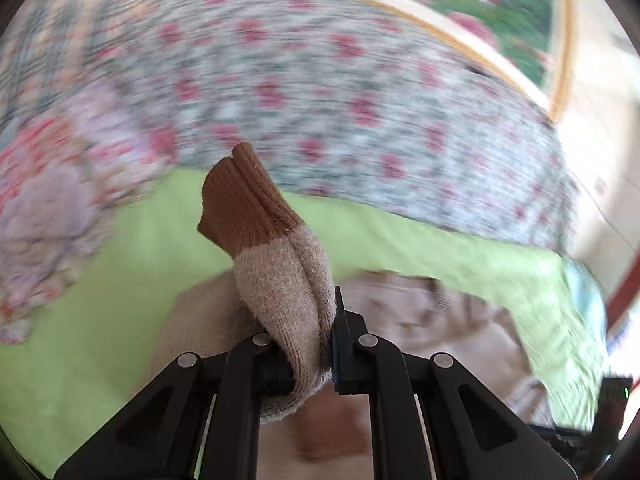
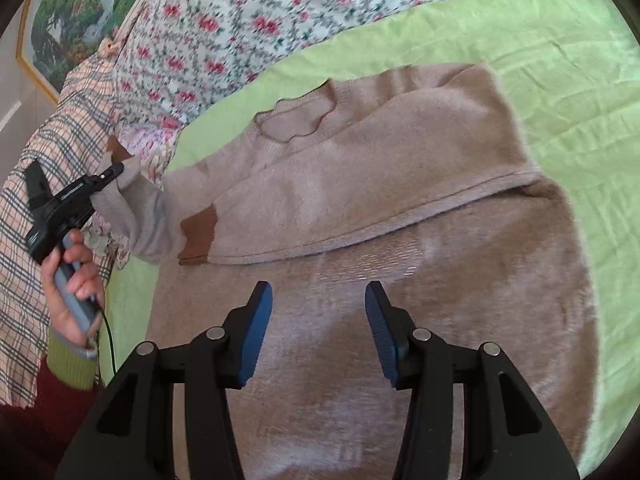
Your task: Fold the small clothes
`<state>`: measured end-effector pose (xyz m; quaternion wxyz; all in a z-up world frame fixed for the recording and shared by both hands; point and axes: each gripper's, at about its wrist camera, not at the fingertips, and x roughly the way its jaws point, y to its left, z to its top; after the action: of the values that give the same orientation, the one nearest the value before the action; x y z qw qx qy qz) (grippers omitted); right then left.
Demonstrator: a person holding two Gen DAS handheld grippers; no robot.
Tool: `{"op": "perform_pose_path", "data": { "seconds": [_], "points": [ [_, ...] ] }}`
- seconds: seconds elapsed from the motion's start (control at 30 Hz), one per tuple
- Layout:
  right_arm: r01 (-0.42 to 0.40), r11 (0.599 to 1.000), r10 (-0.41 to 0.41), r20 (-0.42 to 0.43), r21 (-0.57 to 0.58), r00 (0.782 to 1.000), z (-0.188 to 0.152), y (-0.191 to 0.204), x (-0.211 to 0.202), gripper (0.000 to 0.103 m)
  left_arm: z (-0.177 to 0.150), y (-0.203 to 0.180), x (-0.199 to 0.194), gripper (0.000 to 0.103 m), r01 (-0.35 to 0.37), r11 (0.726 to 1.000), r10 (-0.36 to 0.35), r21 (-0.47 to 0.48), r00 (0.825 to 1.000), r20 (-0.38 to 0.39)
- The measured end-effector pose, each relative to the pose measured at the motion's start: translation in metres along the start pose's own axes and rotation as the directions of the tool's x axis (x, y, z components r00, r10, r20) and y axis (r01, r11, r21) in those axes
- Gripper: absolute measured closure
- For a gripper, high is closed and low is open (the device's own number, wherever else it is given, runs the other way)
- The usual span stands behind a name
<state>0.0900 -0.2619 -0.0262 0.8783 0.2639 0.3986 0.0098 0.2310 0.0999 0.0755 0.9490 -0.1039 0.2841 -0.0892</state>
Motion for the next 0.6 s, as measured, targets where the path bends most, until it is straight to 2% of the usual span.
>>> {"op": "perform_pose_path", "data": {
  "seconds": [0.1,0.2,0.37,0.47,0.53,0.6],
  "points": [
    [0.017,0.999,-0.017,0.024,0.037,1.000,0.000,-0.017,-0.009,0.053,-0.019,-0.060,0.014,0.093,0.082,0.992,-0.079,0.099,0.996,-0.035],
    [0.024,0.997,-0.027,0.039,0.070,0.999,0.004,-0.030,-0.013,0.053,-0.045,-0.105,0.042,0.093,0.122,0.977,-0.104,0.176,0.989,-0.106],
    [0.029,0.994,-0.033,0.038,0.105,0.999,0.013,-0.049,-0.010,0.053,-0.088,-0.145,0.097,0.091,0.166,0.950,-0.104,0.263,0.967,-0.233],
    [0.020,0.993,-0.024,0.036,0.115,0.999,0.023,-0.052,-0.002,0.053,-0.109,-0.155,0.119,0.085,0.167,0.939,-0.073,0.301,0.950,-0.302],
    [0.003,0.994,-0.007,0.040,0.111,0.999,0.031,-0.047,0.003,0.053,-0.116,-0.154,0.121,0.071,0.181,0.938,-0.078,0.297,0.942,-0.327],
    [-0.020,0.995,0.016,0.046,0.097,0.999,0.040,-0.041,0.010,0.053,-0.118,-0.152,0.114,0.034,0.178,0.941,-0.077,0.289,0.941,-0.331]
  ]
}}
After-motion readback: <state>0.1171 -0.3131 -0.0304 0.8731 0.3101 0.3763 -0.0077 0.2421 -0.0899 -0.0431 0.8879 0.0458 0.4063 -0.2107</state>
